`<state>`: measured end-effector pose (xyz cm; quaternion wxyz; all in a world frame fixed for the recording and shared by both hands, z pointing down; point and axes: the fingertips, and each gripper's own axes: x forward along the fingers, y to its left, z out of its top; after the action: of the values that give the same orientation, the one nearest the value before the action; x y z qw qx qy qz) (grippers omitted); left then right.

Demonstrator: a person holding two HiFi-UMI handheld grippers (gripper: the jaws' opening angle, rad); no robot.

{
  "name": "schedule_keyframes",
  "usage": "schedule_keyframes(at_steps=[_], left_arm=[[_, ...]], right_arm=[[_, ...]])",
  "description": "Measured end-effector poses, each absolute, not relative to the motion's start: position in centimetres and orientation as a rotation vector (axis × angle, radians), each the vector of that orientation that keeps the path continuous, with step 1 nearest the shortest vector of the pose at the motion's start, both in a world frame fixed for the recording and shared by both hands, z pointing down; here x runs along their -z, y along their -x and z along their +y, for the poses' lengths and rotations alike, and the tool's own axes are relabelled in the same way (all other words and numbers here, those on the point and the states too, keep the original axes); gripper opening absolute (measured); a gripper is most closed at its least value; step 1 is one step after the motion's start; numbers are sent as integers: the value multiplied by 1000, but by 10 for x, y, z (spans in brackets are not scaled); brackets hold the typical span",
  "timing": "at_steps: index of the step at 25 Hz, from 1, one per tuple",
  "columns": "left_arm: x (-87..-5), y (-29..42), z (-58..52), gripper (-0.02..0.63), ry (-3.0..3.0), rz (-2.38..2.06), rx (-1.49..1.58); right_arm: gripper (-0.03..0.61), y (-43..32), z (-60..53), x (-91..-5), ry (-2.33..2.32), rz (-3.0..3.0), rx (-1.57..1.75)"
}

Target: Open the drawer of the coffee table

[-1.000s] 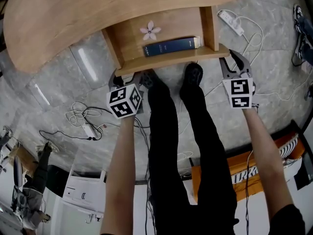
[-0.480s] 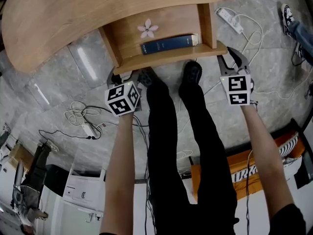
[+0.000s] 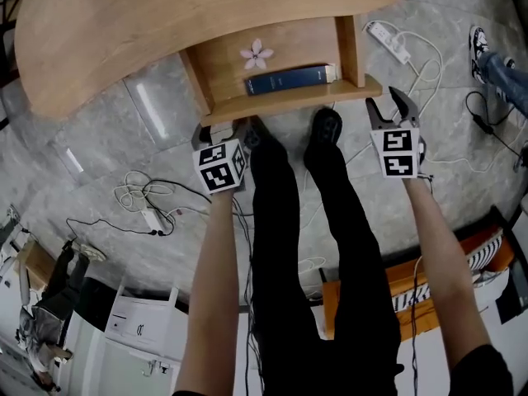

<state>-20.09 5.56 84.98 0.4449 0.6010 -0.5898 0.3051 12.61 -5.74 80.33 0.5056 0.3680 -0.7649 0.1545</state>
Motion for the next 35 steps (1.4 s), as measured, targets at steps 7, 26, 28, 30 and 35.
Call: schedule_keyframes(at_steps=[7,26,28,30,35], left_arm=[[-806,190,102,393,-1430,-1408,-804],[-488,111,50,393,-1805,-1545,-682],[-452,107,41,393,-1840,-1576,-646],[-415,103,35,393,-1865,-1614,-591],[-318,96,13,393,-1980,-1708,-454]], right_arm=[[192,-147,-51,-746,-915,-1828,-398],[192,-118,-52,-463,-1069,-2095,-426],[192,-116,-54,-434,-1068,-2127,-367],[192,-113,-58,-401,-1067,-2163,-284],[192,-101,-78,-303,-1137,-2304,-161]])
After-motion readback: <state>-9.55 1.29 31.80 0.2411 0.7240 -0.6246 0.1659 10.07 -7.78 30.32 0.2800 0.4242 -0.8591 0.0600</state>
